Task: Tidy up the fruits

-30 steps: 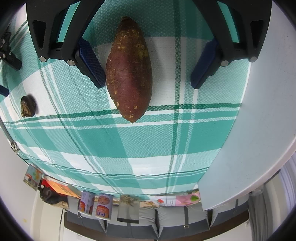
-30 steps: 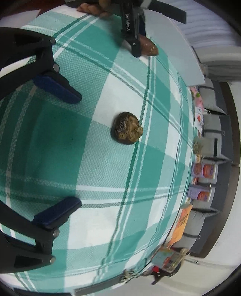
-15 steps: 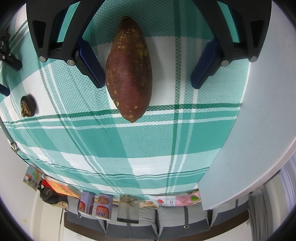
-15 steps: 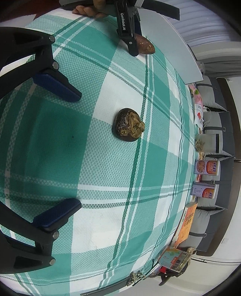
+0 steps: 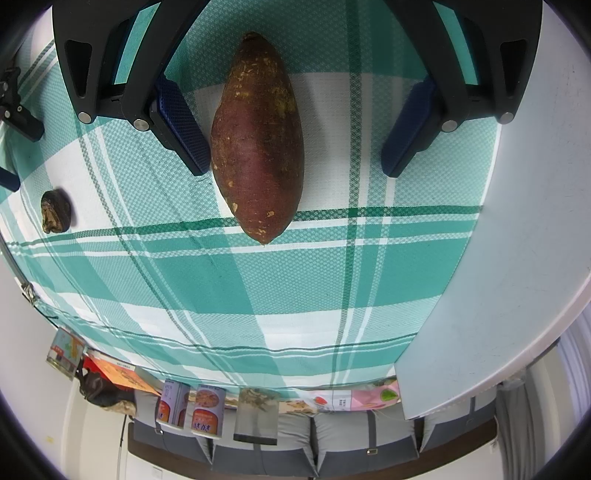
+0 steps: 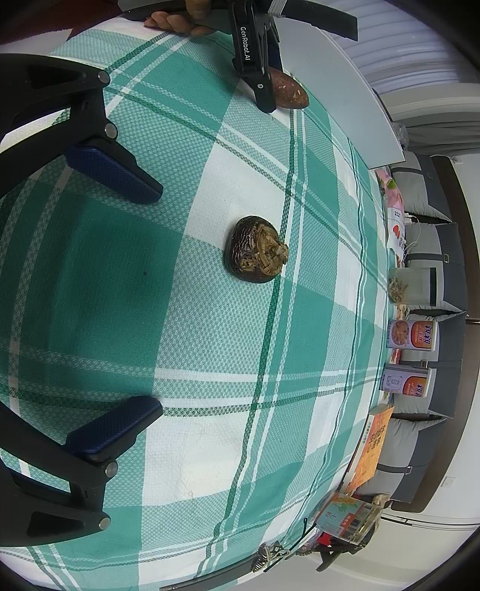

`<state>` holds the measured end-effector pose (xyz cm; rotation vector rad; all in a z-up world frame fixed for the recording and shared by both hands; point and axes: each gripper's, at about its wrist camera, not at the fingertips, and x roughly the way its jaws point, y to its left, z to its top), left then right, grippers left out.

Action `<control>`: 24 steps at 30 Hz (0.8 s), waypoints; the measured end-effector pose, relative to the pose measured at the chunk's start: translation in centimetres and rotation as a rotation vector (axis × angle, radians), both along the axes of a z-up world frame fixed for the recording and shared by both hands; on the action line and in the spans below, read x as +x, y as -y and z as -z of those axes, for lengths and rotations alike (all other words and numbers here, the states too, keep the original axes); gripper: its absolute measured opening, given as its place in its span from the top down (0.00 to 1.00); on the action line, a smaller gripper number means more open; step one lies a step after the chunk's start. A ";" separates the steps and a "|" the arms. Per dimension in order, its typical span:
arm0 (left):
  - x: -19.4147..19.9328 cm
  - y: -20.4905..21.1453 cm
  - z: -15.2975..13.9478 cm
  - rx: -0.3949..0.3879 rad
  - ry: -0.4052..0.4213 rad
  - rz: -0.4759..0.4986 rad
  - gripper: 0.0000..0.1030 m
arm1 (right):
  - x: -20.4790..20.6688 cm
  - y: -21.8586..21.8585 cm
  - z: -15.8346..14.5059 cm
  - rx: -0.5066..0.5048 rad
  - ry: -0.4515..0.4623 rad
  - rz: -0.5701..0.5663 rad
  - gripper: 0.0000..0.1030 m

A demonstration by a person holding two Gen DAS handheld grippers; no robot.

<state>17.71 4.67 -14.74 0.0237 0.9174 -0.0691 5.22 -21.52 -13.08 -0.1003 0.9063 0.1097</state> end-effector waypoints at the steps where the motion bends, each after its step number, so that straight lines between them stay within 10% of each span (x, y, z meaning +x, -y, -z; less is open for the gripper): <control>1: 0.0 0.0 0.0 -0.006 -0.002 0.003 0.07 | 0.0 -0.1 0.0 0.001 -0.001 -0.001 0.00; 8: -0.4 -2.7 -1.7 -0.225 -0.159 0.121 0.08 | 1.8 0.7 -1.8 0.096 -0.124 -0.047 0.01; 15: 0.5 0.5 -2.1 -0.071 -0.217 0.164 0.12 | 7.2 -1.7 -3.2 0.114 -0.240 -0.167 0.22; 18: 1.2 1.0 -1.6 -0.043 -0.250 0.151 0.48 | 9.1 -2.3 -3.0 0.092 -0.246 -0.150 0.24; 24: 0.9 1.1 -1.9 -0.020 -0.240 0.149 0.59 | 10.0 -4.0 -1.9 -0.003 -0.312 -0.164 0.59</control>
